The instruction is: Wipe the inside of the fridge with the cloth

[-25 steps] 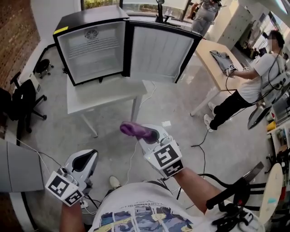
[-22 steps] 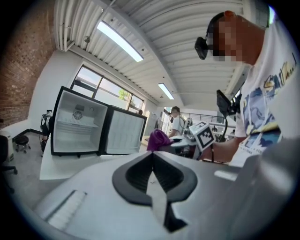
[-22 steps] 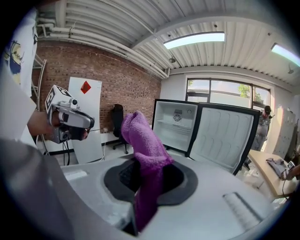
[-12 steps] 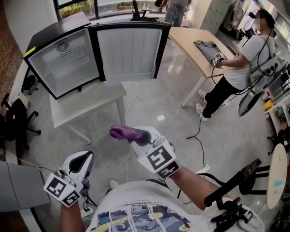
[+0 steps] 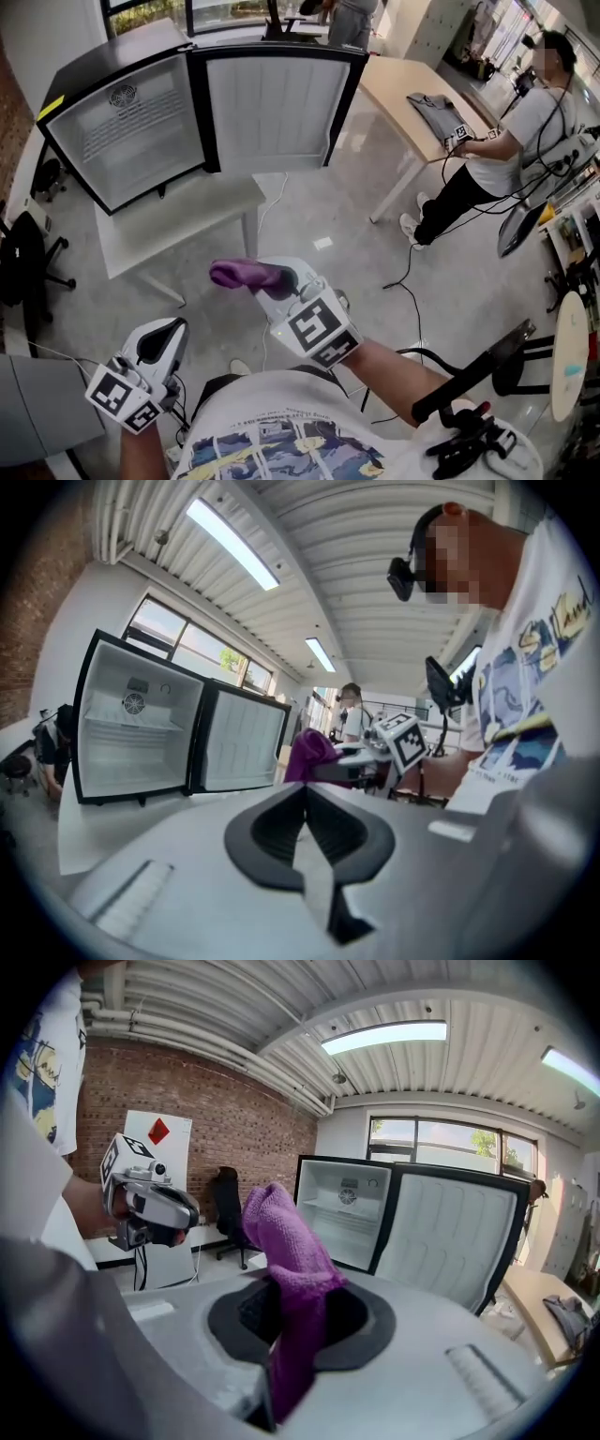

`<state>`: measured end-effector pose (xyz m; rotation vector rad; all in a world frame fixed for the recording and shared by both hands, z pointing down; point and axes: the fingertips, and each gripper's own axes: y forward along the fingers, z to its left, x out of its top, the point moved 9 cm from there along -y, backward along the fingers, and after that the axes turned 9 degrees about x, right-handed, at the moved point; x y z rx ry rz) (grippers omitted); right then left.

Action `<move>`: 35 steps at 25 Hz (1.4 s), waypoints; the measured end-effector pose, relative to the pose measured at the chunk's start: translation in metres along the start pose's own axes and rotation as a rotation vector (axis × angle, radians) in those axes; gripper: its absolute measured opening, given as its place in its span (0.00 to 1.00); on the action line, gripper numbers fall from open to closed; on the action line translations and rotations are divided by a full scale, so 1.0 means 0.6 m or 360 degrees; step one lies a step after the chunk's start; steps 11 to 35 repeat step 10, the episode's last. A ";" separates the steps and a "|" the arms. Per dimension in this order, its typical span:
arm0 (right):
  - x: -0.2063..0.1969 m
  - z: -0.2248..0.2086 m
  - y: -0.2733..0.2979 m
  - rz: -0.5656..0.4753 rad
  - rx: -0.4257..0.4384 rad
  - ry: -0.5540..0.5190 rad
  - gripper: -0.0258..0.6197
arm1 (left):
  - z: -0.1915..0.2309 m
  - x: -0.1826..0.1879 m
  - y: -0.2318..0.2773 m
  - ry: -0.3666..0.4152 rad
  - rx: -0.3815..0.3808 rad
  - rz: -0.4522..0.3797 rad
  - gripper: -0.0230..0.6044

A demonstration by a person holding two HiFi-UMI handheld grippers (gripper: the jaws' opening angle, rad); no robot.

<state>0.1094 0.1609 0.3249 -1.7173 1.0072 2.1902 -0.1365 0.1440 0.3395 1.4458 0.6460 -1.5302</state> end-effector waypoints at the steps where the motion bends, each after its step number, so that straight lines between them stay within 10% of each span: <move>1: 0.010 0.005 0.013 -0.0007 0.0009 -0.0008 0.12 | 0.014 0.003 -0.005 0.0007 -0.0008 0.0014 0.05; 35: 0.058 0.038 0.079 -0.0049 0.0050 -0.0003 0.12 | 0.089 0.023 -0.044 -0.0006 0.0039 -0.0042 0.05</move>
